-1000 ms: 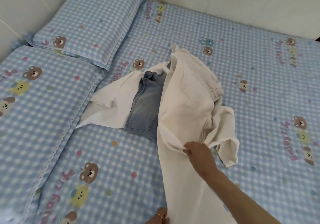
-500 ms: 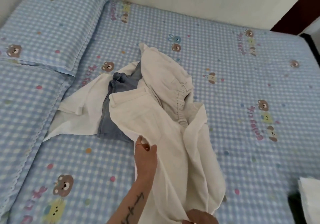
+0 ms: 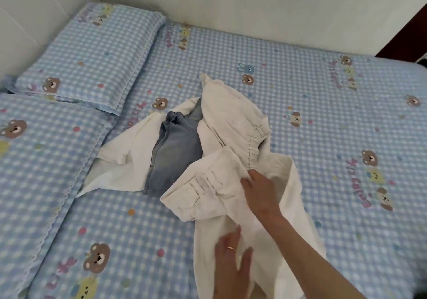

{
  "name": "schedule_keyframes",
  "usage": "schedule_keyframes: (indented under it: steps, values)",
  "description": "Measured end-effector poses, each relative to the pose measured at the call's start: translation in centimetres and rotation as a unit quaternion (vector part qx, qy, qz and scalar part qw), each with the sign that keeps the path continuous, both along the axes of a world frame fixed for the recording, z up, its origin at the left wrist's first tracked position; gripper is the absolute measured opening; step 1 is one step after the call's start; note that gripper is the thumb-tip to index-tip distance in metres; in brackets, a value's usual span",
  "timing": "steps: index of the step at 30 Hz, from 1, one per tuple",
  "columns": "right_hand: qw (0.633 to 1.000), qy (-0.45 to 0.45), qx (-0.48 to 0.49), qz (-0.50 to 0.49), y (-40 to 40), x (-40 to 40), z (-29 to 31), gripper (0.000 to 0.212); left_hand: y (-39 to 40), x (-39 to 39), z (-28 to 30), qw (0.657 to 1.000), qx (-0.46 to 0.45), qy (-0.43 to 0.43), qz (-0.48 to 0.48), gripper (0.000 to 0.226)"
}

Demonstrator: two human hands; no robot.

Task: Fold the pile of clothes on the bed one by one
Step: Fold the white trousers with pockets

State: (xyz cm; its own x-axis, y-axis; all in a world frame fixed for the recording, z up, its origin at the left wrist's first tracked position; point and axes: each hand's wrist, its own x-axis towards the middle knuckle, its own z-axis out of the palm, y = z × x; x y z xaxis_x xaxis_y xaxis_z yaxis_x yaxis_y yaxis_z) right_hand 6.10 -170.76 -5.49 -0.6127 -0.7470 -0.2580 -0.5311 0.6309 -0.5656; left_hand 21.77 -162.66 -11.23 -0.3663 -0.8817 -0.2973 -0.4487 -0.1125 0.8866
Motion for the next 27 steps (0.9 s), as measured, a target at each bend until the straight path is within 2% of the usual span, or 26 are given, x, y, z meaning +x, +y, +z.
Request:
schedule_keyframes:
  steps: [2, 3, 4, 6, 9, 12, 16, 21, 27]
  values:
    - [0.998, -0.039, -0.023, -0.035, 1.8, -2.2, 0.3, 0.018, -5.5, 1.4, -1.0, 0.976, 0.073, -0.050, 0.198, 0.070]
    - [0.997, -0.051, -0.033, -0.045, 2.7, -3.0, 0.7, 0.019, -8.7, 2.3, -1.3, 0.958, 0.105, -0.080, 0.256, 0.078]
    - [0.996, -0.066, -0.041, -0.048, 3.7, -3.6, 1.0, 0.021, -11.7, 3.4, -2.2, 0.948, 0.137, -0.090, 0.274, 0.086]
    - [0.992, -0.100, -0.060, -0.055, 5.6, -4.7, 1.9, 0.022, -15.4, 3.9, -4.1, 0.951, 0.189, -0.019, 0.242, 0.087]
    - [0.981, -0.144, -0.109, -0.064, 8.0, -6.2, 3.8, 0.014, -17.5, 2.2, -4.7, 0.953, 0.216, 0.135, 0.164, 0.043]
    - [0.975, -0.175, -0.114, -0.073, 9.8, -6.9, 6.1, 0.006, -16.7, 0.3, -2.6, 0.963, 0.174, 0.145, 0.146, 0.018]
    - [0.973, -0.155, -0.133, -0.104, 11.8, -7.0, 9.2, 0.013, -13.3, -2.1, 4.1, 0.984, 0.033, 0.125, 0.121, 0.008]
    - [0.959, -0.059, -0.202, -0.188, 14.5, -7.4, 15.8, 0.017, -9.3, -3.6, 16.5, 0.983, -0.107, 0.126, 0.075, 0.014]
    - [0.947, 0.017, -0.274, -0.168, 19.9, -8.6, 27.4, 0.019, -4.3, -4.0, 32.0, 0.954, -0.249, 0.150, 0.065, 0.022]
